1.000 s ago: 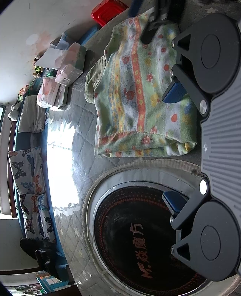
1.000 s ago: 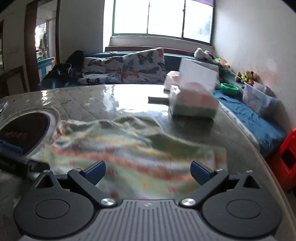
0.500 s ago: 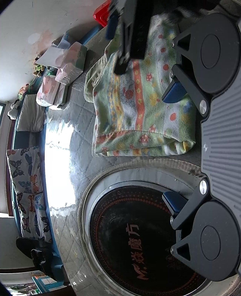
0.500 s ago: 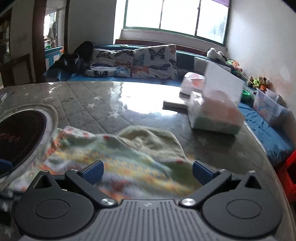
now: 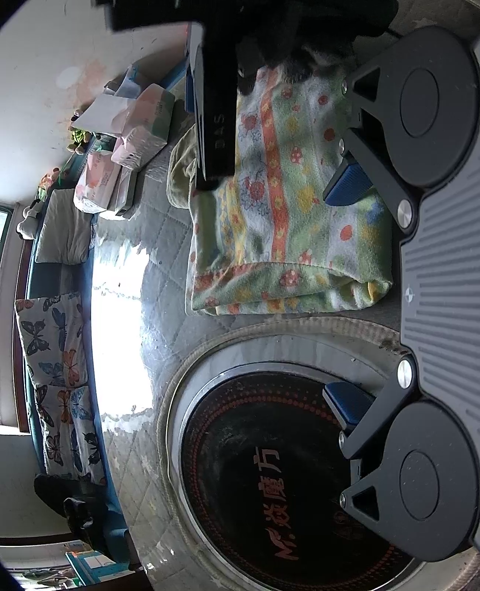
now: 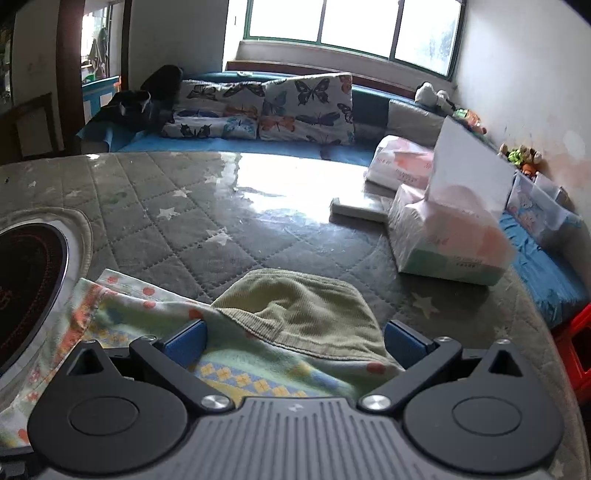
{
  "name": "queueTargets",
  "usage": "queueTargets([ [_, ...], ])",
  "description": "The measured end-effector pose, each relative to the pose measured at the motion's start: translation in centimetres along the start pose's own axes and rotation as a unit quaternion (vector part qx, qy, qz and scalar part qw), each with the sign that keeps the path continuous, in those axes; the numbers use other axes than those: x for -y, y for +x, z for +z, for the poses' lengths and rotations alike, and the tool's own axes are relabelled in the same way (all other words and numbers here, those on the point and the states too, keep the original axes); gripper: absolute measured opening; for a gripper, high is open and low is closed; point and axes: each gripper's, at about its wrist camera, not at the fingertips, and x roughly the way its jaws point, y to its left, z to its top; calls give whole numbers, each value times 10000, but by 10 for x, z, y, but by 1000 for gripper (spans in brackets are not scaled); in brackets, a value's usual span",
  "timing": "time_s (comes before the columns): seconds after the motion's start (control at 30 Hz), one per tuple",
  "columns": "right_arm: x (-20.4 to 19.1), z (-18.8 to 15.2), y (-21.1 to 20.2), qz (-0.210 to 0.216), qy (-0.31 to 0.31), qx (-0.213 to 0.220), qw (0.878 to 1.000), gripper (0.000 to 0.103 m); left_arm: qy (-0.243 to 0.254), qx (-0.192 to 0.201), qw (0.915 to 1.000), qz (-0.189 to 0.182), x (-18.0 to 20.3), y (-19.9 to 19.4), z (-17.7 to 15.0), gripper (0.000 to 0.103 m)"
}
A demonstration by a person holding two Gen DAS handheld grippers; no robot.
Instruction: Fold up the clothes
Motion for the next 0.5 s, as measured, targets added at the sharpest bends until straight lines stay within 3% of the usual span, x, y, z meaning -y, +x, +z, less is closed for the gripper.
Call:
queueTargets([
  [0.5, 9, -51, -74, -97, 397, 209, 9989, 103, 206, 112, 9997, -59, 6, -18, -11, 103],
])
